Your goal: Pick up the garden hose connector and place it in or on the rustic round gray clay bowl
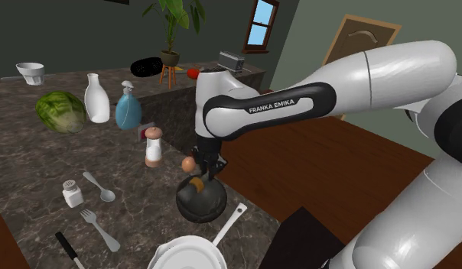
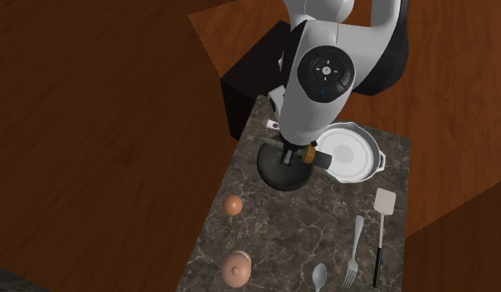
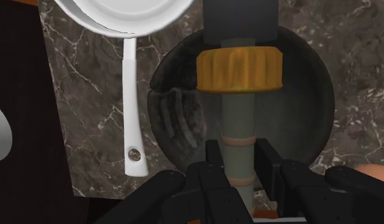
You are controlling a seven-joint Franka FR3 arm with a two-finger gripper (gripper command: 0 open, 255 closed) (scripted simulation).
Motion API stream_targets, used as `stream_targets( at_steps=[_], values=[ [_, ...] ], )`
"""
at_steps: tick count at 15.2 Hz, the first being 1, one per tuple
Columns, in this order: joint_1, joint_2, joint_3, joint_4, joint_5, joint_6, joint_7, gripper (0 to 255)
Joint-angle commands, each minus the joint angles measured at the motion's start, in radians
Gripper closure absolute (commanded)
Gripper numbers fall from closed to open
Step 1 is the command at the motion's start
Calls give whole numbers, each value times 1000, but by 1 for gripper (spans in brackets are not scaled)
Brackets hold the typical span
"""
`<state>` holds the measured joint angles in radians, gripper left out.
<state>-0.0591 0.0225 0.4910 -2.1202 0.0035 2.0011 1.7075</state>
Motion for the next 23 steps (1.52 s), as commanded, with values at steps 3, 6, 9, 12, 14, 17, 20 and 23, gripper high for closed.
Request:
stream_targets(
  at_steps=[3, 6, 9, 12, 14, 17, 20, 23],
  values=[
    [1, 26, 0, -31, -13, 54, 8, 255],
    [3, 49, 0, -49, -26, 93, 17, 255],
    [5, 74, -2, -65, -40, 131, 27, 255],
    [6, 86, -2, -72, -47, 148, 32, 255],
    [6, 86, -2, -72, -47, 148, 32, 255],
    [6, 86, -2, -72, -47, 148, 32, 255],
    [6, 86, -2, -72, -47, 148, 32, 0],
    [6, 86, -2, -72, -47, 148, 32, 0]
  ],
)
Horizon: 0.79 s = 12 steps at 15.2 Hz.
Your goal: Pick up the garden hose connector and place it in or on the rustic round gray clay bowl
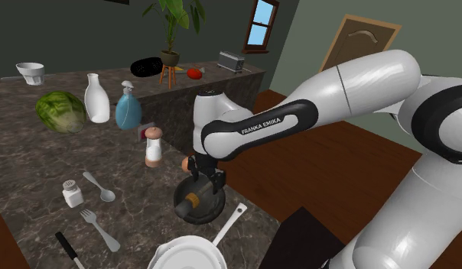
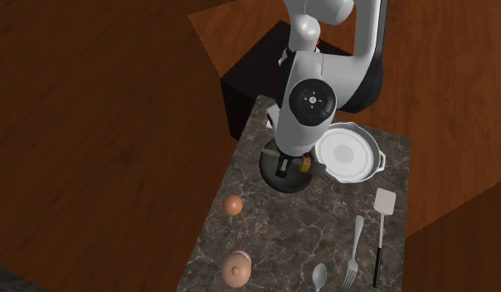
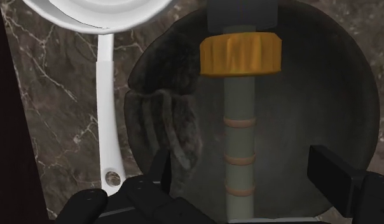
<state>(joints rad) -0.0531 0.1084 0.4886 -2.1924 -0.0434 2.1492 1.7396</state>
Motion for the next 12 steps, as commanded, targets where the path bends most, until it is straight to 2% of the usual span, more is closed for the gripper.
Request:
stream_targets(
  at_steps=[1, 5, 12],
  values=[
    [0, 0, 0, 0, 0, 0, 0, 0],
    [-5, -52, 3, 80, 30, -125, -22, 0],
    [-5, -52, 3, 80, 30, -125, -22, 0]
  ],
)
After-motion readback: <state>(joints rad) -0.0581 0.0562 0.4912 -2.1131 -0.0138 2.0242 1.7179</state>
